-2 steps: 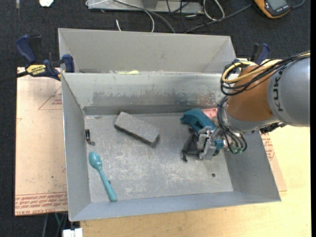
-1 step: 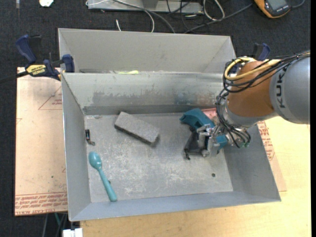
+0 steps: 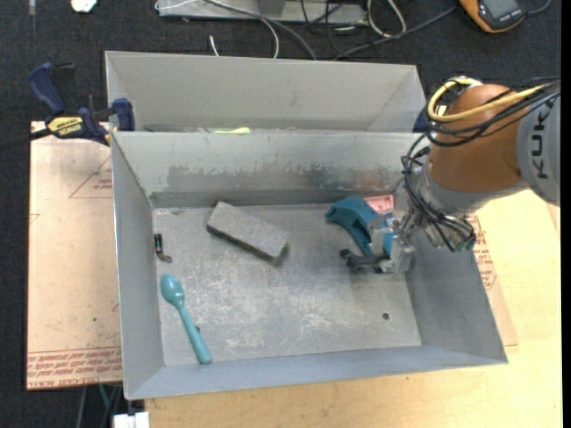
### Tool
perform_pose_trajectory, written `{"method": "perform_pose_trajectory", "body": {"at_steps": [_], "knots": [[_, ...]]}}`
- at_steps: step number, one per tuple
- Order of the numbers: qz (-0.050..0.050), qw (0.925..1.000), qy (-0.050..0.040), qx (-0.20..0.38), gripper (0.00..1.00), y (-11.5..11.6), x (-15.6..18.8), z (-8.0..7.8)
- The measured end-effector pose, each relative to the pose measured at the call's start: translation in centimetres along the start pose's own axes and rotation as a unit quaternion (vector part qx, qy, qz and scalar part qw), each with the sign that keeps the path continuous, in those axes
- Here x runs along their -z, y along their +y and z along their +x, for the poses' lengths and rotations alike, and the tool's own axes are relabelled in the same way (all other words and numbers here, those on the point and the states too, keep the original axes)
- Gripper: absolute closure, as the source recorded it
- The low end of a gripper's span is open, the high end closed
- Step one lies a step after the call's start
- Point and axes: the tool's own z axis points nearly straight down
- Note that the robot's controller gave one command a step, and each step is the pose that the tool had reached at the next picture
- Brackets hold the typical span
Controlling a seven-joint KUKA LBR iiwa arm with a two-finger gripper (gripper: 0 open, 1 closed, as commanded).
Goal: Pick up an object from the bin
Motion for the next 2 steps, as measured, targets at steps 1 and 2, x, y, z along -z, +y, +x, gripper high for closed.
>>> {"method": "perform_pose_trajectory", "body": {"at_steps": [1,2], "knots": [[0.003,0.9981,-0.0058,0.061,1.0,-1.8,-0.1,-1.7],[0.001,0.9876,-0.0033,0.157,1.0,-3.2,2.0,-1.4]]}}
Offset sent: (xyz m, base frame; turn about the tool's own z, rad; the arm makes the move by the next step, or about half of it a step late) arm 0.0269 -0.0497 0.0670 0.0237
